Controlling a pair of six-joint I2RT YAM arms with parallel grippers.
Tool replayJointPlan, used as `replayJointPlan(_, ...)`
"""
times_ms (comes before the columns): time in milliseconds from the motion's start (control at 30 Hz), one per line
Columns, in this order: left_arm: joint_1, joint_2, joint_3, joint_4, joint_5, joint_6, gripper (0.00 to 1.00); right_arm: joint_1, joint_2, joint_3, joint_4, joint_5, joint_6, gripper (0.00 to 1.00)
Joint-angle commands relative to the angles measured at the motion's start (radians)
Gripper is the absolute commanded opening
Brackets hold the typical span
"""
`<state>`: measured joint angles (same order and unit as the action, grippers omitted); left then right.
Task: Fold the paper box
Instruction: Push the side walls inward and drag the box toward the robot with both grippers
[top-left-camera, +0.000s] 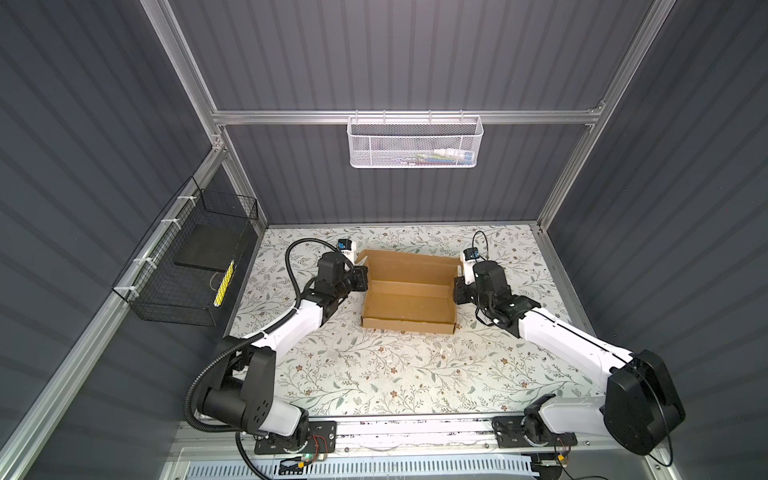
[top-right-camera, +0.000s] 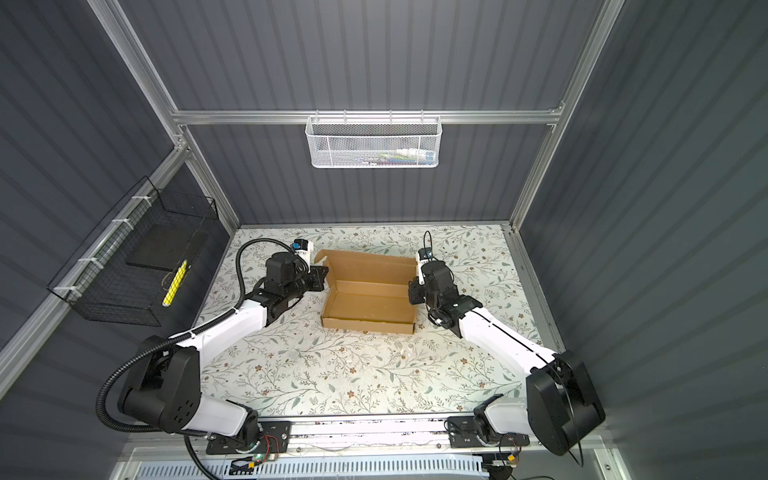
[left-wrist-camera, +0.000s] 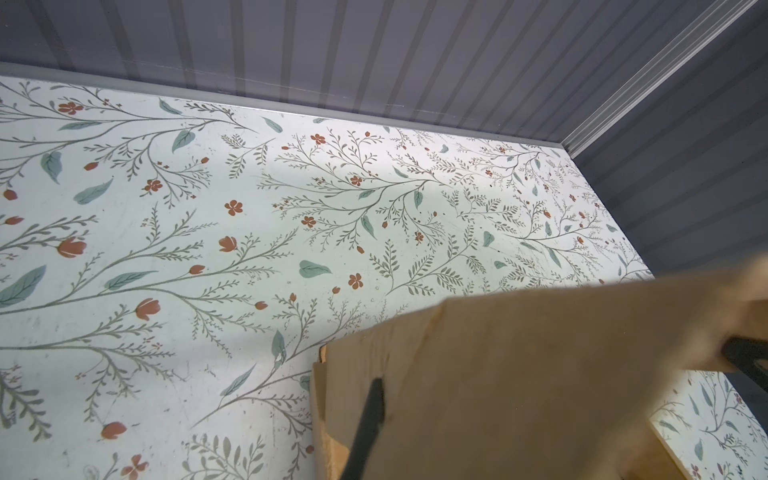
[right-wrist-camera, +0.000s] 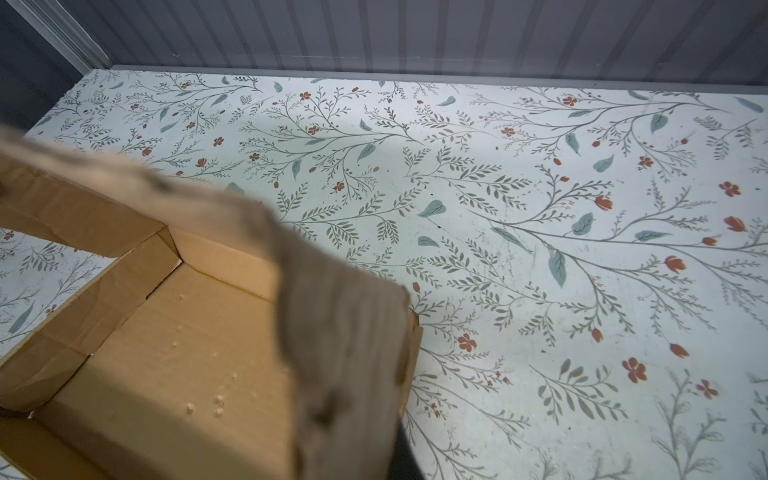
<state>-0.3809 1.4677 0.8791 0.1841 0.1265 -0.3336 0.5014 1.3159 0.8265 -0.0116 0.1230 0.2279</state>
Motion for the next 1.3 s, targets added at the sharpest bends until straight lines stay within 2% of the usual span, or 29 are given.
replayJointPlan(0, -0.012, -0.013, -0.039, -0.043, 0.004, -0.034, 0.05, 0.015, -0.008, -0.035, -0.043, -0.003, 0.019, 0.07)
replayJointPlan(500, -0.019, -0.029, -0.086, -0.003, 0.001, -0.077, 0.06, 0.049, -0.026, -0.064, -0.027, 0.032, 0.027, 0.07)
replayJointPlan(767, -0.030, -0.035, -0.108, 0.020, 0.002, -0.106, 0.09, 0.060, -0.038, -0.070, -0.024, 0.042, 0.028, 0.07)
replayJointPlan(1267, -0.035, -0.041, -0.106, 0.019, -0.003, -0.108, 0.12, 0.071, -0.030, -0.063, -0.029, 0.052, 0.028, 0.07)
